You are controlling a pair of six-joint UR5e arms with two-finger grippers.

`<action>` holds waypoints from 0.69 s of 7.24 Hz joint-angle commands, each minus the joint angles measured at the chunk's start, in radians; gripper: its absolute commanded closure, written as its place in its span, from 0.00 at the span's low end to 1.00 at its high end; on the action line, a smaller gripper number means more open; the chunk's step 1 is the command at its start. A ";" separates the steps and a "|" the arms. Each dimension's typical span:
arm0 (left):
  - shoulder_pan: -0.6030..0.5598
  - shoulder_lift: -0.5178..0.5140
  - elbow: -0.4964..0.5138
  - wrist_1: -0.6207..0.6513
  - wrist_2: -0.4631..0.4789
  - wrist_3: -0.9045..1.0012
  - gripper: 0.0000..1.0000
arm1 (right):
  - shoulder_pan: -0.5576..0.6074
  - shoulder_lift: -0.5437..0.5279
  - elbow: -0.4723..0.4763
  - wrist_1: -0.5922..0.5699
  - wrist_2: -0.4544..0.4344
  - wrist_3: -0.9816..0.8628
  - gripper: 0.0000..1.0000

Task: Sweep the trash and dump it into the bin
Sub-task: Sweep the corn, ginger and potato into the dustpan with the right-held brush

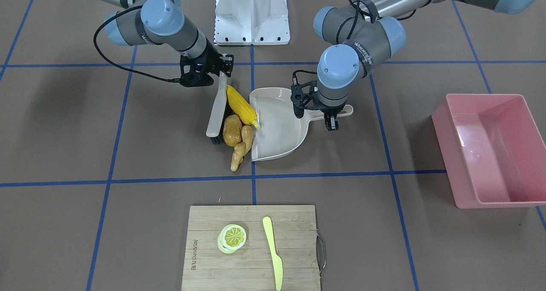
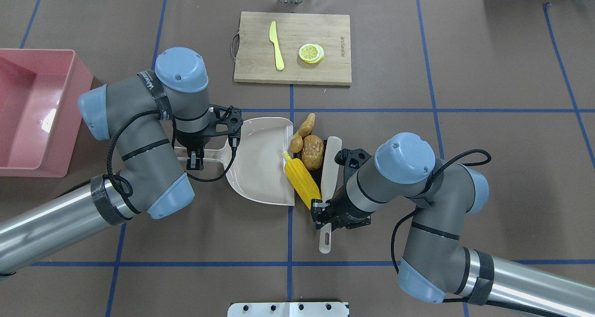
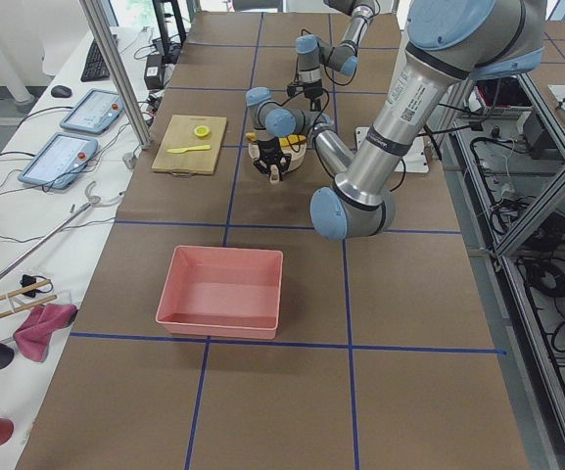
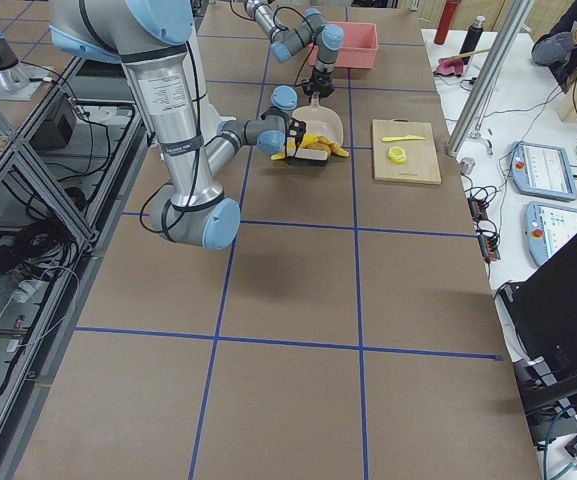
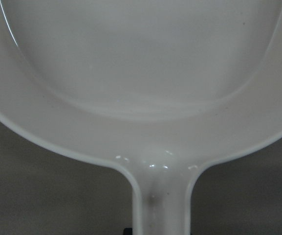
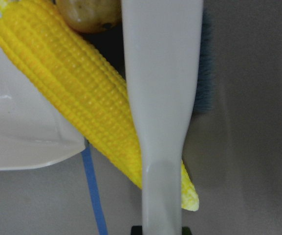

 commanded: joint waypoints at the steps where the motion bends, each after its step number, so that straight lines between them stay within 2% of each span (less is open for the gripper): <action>1: 0.000 0.001 0.000 0.001 0.000 0.003 1.00 | -0.023 0.075 -0.020 -0.075 -0.032 0.009 1.00; 2: 0.000 0.001 -0.001 0.001 0.000 0.003 1.00 | -0.034 0.108 -0.020 -0.113 -0.050 0.009 1.00; 5: 0.000 0.002 -0.003 0.001 0.000 0.004 1.00 | -0.044 0.129 -0.020 -0.128 -0.052 0.026 1.00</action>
